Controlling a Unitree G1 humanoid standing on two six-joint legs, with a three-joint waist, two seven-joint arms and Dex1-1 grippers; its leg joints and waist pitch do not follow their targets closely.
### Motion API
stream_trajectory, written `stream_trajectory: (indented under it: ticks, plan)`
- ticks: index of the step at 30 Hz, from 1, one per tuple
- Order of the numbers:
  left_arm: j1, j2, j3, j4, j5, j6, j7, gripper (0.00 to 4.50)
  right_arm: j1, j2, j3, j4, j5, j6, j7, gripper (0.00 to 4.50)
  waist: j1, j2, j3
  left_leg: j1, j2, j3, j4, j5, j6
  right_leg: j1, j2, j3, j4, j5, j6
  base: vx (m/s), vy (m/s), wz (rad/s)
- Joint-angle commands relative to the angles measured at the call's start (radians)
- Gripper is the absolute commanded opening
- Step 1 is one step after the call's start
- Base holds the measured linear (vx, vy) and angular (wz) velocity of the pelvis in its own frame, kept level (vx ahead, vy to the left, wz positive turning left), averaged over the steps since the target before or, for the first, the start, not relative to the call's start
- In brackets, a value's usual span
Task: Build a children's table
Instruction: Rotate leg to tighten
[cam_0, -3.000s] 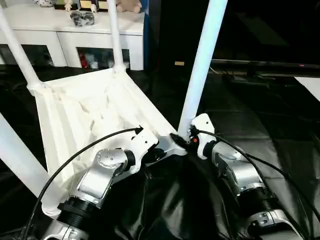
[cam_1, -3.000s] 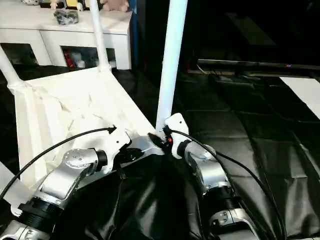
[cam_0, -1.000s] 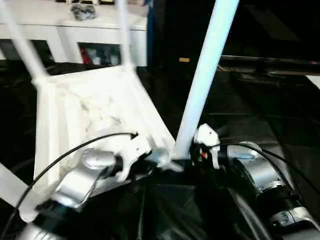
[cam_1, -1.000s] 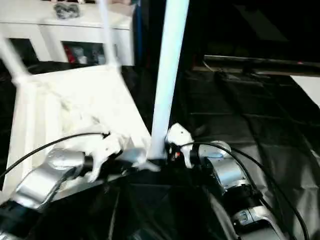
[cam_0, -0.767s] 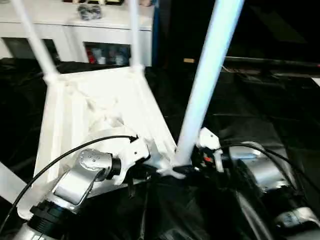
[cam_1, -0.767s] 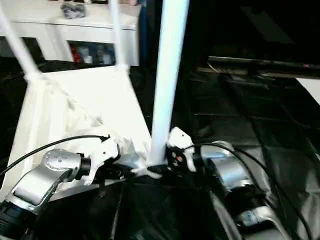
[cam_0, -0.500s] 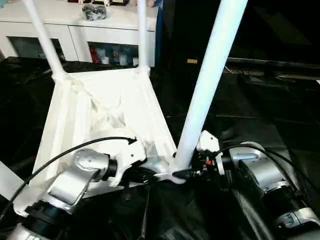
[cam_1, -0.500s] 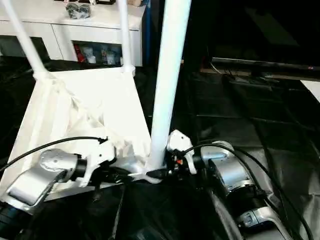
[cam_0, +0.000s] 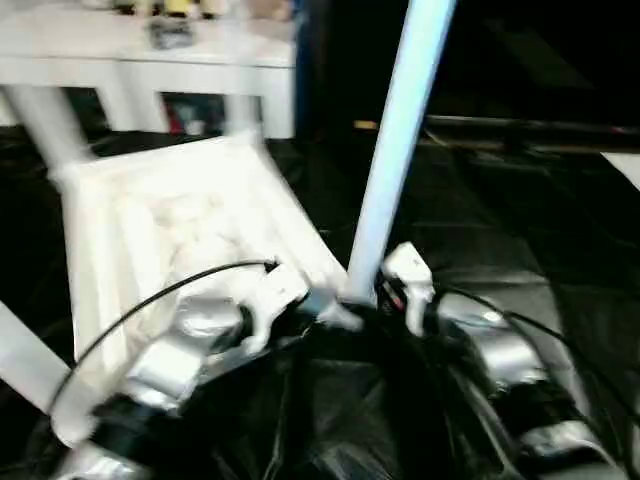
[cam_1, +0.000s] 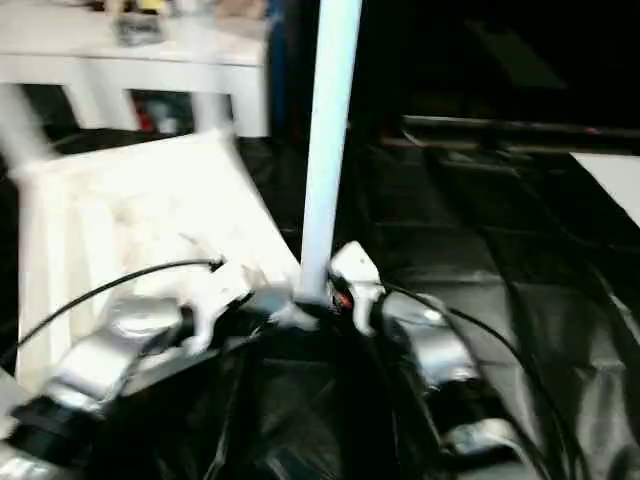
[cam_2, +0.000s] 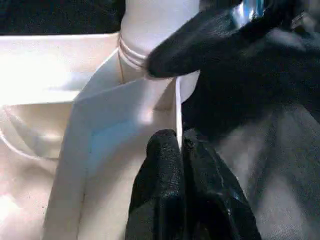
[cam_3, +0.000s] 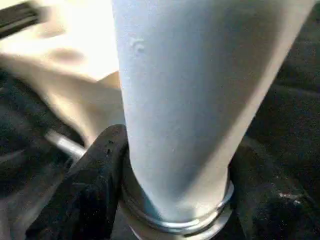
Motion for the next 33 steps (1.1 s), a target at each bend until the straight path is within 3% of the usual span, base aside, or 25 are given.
stream_trajectory:
  ticks: [1,2,4,5,8,13,16,19,21,23,27,33]
  plan:
    - [-0.031,-0.084,-0.036,0.002,-0.015,0.000,0.048,0.00,-0.001,0.092,0.068,0.017,-0.048,0.020,-0.095,2.65,0.004,-0.001,-0.044,0.000,0.022,-0.015,-0.070,-0.314,-0.002,0.030,-0.071,0.045,-0.104,-0.537,-0.090,0.000,0.000,0.00]
    - [-0.033,-0.095,-0.042,0.007,-0.011,0.000,0.054,0.00,-0.001,0.108,0.079,0.013,-0.060,0.017,-0.109,2.65,0.002,-0.002,-0.046,-0.004,0.023,-0.016,-0.072,-0.305,-0.001,0.034,-0.072,0.045,-0.102,-0.526,-0.089,0.000,0.000,0.00]
    - [-0.039,-0.112,-0.049,0.018,-0.006,-0.003,0.063,0.00,0.008,0.122,0.112,-0.008,-0.072,-0.002,-0.072,2.65,0.002,0.001,-0.047,0.001,0.023,-0.015,-0.071,-0.316,0.006,0.029,-0.070,0.047,-0.102,-0.511,-0.092,0.000,0.000,0.00]
    - [-0.040,-0.114,-0.051,0.021,-0.005,-0.005,0.062,0.00,0.013,0.119,0.125,-0.018,-0.076,-0.022,-0.046,3.21,0.004,0.001,-0.047,0.000,0.024,-0.014,-0.071,-0.318,0.011,0.030,-0.070,0.048,-0.101,-0.498,-0.095,0.000,0.000,0.00]
    - [-0.046,-0.105,-0.048,0.027,-0.007,-0.019,0.049,0.00,0.007,0.107,0.077,-0.036,0.003,0.020,0.025,3.41,0.004,0.002,-0.046,-0.001,0.025,-0.012,-0.072,-0.319,0.021,0.029,-0.069,0.049,-0.099,-0.476,-0.105,0.000,0.000,0.00]
    - [-0.035,-0.066,-0.048,0.011,-0.019,-0.057,-0.009,0.00,0.005,0.031,0.078,-0.059,0.013,0.010,0.104,3.84,0.011,0.004,-0.049,0.000,0.028,-0.011,-0.072,-0.311,0.028,0.031,-0.069,0.052,-0.096,-0.440,-0.117,0.000,0.000,0.00]
    - [-0.011,-0.021,-0.051,-0.020,-0.043,-0.106,-0.103,0.00,0.013,-0.050,0.081,-0.083,0.012,-0.022,0.206,3.84,0.018,0.002,-0.054,-0.005,0.028,-0.007,-0.068,-0.259,0.043,0.037,-0.068,0.054,-0.084,-0.339,-0.145,0.000,0.000,0.00]
    - [0.019,0.035,-0.058,-0.056,-0.076,-0.125,-0.204,0.00,0.025,-0.133,0.085,-0.121,0.063,-0.016,0.383,3.84,0.029,0.002,-0.057,-0.004,0.029,-0.003,-0.063,-0.224,0.067,0.040,-0.067,0.055,-0.074,-0.271,-0.178,0.000,0.000,0.00]
    - [0.029,0.061,-0.062,-0.060,-0.081,-0.140,-0.246,0.00,0.029,-0.169,0.096,-0.137,0.075,-0.006,0.453,3.84,0.041,0.003,-0.054,0.002,0.033,0.001,-0.064,-0.212,0.072,0.032,-0.064,0.057,-0.074,-0.249,-0.190,0.000,0.000,0.00]
    - [0.032,0.071,-0.062,-0.062,-0.084,-0.144,-0.262,0.00,0.031,-0.181,0.100,-0.139,0.076,-0.008,0.474,3.84,0.041,0.003,-0.054,-0.003,0.034,-0.001,-0.066,-0.212,0.068,0.037,-0.065,0.056,-0.070,-0.254,-0.193,0.000,0.000,0.00]
    - [0.038,0.100,-0.058,-0.064,-0.100,-0.161,-0.308,0.00,0.038,-0.213,0.117,-0.157,0.091,0.006,0.556,3.69,0.041,0.000,-0.051,0.000,0.033,-0.001,-0.067,-0.248,0.054,0.035,-0.067,0.057,-0.077,-0.322,-0.177,0.000,0.000,0.00]
    - [0.041,0.145,-0.041,-0.072,-0.138,-0.166,-0.392,0.00,0.037,-0.245,0.143,-0.180,0.107,0.028,0.644,3.13,0.047,0.000,-0.051,-0.002,0.035,-0.001,-0.068,-0.236,0.052,0.035,-0.068,0.057,-0.076,-0.336,-0.170,0.000,0.000,0.00]
